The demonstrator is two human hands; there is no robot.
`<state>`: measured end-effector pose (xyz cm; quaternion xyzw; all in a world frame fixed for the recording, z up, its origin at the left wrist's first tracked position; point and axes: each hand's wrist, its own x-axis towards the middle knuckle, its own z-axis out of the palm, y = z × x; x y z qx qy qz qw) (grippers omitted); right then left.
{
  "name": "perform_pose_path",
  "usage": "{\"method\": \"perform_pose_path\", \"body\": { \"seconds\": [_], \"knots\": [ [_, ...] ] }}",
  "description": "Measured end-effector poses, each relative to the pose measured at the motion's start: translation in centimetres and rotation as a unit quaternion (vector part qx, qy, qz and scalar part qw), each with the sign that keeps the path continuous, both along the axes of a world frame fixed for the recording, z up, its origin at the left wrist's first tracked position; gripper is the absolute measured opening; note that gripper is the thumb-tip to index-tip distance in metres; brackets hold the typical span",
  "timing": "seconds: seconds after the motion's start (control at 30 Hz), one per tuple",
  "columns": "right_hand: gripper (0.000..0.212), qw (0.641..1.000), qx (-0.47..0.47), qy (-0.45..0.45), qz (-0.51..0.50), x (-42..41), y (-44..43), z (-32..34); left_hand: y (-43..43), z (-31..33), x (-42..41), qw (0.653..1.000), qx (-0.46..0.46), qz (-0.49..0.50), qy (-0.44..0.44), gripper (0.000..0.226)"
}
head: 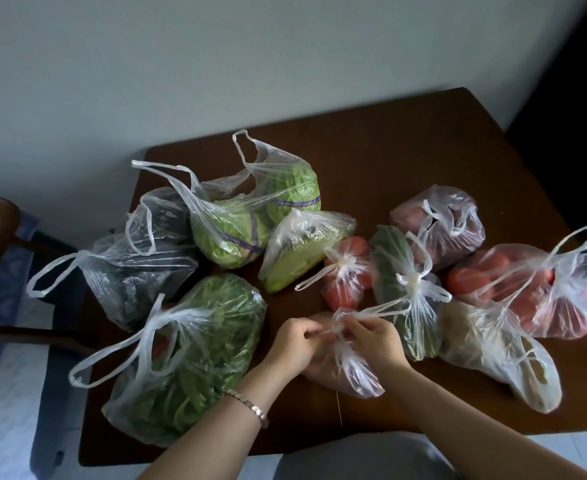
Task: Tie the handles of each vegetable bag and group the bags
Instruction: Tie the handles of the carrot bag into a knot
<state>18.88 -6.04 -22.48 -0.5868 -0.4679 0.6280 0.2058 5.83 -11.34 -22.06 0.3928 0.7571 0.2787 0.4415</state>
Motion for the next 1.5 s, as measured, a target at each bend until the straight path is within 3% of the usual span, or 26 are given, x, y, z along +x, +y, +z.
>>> {"method": "perform_pose_path", "body": {
  "seconds": [0.07,0.13,0.23,0.33,0.4,0.5,0.63,0.73,0.8,0.9,1.03,1.2,1.4,1.5],
  "knots": [
    [0.026,1.000,-0.007,0.001,-0.003,-0.3,0.1,0.1,0.1,0.3,0.4,0.999,-0.014,0.025,-0.015,0.012],
    [0.027,1.000,-0.005,0.000,0.004,-0.5,0.3,0.4,0.2,0.2,0.7,0.999,-0.026,0.040,-0.022,0.021],
    [0.010,1.000,0.009,-0.019,0.006,-0.8,0.5,0.8,0.4,0.6,1.1,0.992,-0.059,0.091,-0.065,0.018],
    [0.041,1.000,0.003,-0.022,0.009,-0.7,0.1,0.8,0.7,1.0,1.3,0.972,-0.096,0.168,-0.134,0.019],
    [0.039,0.991,0.081,-0.057,0.086,-0.3,-0.3,0.8,1.0,1.4,1.4,0.965,-0.119,0.187,-0.140,0.013],
    [0.025,0.948,0.220,-0.093,0.208,0.4,-0.5,0.9,1.4,1.8,1.2,0.963,-0.149,0.172,-0.142,0.017],
    [0.036,0.907,0.249,-0.127,0.315,0.5,-0.1,1.4,1.3,1.5,0.9,0.981,-0.129,0.086,-0.113,0.005],
    [0.037,0.882,0.233,-0.170,0.372,0.1,0.2,1.5,1.0,1.4,0.7,0.988,-0.112,0.049,-0.090,0.020],
    [0.029,0.884,0.221,-0.178,0.371,0.0,0.4,1.2,0.8,1.5,0.6,0.989,-0.104,0.038,-0.094,0.021],
    [0.019,0.908,0.211,-0.157,0.326,0.1,0.4,1.2,0.5,1.3,0.6,0.991,-0.094,0.038,-0.087,0.010],
    [0.010,0.962,0.160,-0.109,0.195,0.2,-0.4,1.2,-0.3,1.1,0.9,0.996,-0.056,0.029,-0.061,0.011],
    [0.013,0.988,0.066,-0.073,0.118,0.3,-0.3,1.2,-0.5,1.0,0.6,0.998,0.002,-0.036,0.054,0.023],
    [0.008,0.985,-0.105,-0.020,0.137,1.1,1.3,1.2,-0.9,1.0,0.6,0.982,0.101,-0.118,0.104,0.025],
    [0.014,0.968,-0.168,0.033,0.186,1.8,2.0,1.8,-0.8,0.5,0.8,0.986,0.102,-0.094,0.090,0.019]
  ]
}}
